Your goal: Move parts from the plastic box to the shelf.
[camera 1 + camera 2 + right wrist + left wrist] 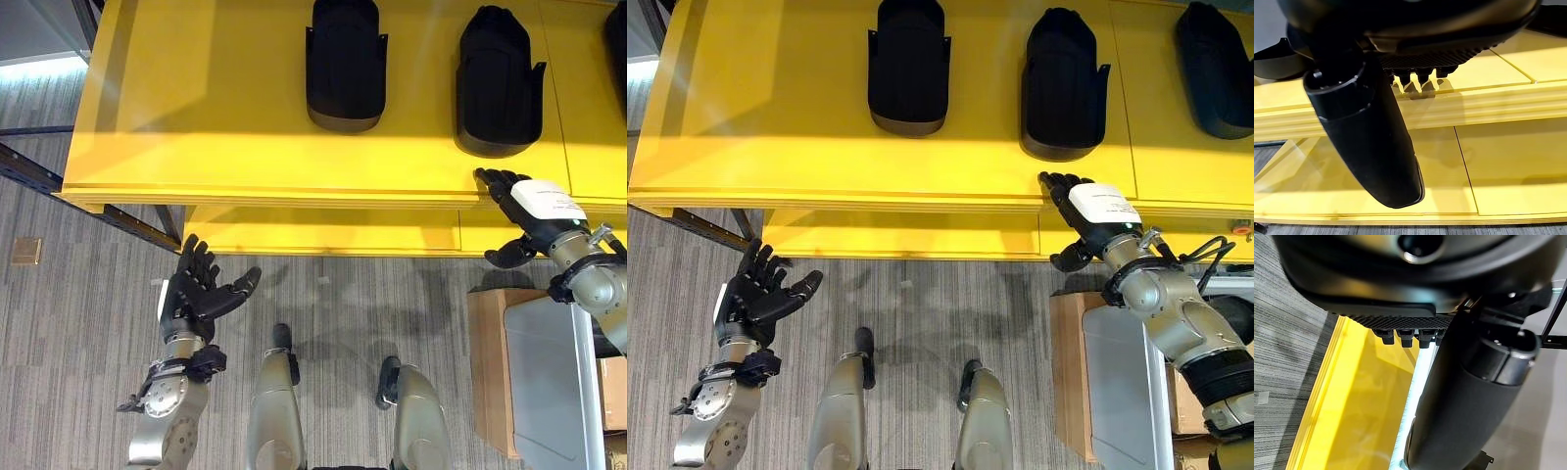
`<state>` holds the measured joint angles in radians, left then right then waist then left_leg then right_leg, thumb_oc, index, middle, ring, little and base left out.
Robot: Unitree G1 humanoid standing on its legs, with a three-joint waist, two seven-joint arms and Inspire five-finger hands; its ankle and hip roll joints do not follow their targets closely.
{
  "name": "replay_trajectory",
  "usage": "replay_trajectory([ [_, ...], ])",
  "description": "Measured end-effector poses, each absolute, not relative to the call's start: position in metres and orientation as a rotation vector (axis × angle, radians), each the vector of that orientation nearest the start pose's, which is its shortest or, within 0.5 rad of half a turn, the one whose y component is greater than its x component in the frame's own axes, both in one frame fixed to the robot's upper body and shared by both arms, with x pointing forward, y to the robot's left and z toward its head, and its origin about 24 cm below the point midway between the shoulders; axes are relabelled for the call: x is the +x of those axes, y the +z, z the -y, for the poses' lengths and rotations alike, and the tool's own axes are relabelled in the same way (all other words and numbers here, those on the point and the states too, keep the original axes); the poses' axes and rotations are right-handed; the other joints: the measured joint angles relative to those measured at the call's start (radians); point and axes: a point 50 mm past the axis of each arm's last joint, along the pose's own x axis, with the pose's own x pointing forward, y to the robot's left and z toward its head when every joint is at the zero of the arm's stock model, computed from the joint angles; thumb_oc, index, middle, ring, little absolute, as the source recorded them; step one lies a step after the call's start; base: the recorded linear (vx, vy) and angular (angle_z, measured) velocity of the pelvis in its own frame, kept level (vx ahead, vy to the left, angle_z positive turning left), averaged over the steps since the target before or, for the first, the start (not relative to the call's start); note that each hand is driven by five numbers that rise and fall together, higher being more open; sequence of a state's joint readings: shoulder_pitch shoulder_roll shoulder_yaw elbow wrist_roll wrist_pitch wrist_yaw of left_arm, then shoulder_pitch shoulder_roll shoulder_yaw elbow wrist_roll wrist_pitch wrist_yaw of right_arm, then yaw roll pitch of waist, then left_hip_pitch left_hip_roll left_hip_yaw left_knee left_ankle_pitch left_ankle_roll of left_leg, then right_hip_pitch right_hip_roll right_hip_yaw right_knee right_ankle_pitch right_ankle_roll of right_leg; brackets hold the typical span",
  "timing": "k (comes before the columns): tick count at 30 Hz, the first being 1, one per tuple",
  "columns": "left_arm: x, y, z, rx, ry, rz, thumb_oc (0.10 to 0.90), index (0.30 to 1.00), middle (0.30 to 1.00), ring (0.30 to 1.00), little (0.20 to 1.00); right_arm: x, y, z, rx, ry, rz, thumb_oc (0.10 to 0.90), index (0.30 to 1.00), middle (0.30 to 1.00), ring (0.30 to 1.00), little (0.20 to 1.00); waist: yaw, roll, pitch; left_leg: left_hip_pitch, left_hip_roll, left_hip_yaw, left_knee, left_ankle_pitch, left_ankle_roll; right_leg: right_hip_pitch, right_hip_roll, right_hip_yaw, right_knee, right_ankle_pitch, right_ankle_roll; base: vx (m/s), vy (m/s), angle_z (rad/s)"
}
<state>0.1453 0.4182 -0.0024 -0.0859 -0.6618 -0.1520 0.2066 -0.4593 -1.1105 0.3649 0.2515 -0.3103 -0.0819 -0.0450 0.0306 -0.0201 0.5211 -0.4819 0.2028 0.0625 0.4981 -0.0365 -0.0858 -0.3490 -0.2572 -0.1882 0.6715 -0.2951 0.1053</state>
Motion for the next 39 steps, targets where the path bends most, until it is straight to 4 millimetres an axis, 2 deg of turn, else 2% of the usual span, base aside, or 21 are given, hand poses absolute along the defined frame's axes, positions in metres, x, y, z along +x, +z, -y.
replay_trajectory([
  [39, 0.223, 0.059, -0.243, -0.243, 0.232, 0.068, 0.900, 1.000, 1.000, 1.000, 1.000, 0.333, 0.199, 0.305, -1.542, -0.020, 0.089, 0.900, 1.000, 1.000, 1.000, 1.000, 0.007, 0.003, 0.005, -0.006, -0.011, -0.015, -0.016, 0.019, -0.005, -0.011, -0.009, -0.012, 0.014, -0.005, -0.008, 0.00, 0.000, 0.00],
])
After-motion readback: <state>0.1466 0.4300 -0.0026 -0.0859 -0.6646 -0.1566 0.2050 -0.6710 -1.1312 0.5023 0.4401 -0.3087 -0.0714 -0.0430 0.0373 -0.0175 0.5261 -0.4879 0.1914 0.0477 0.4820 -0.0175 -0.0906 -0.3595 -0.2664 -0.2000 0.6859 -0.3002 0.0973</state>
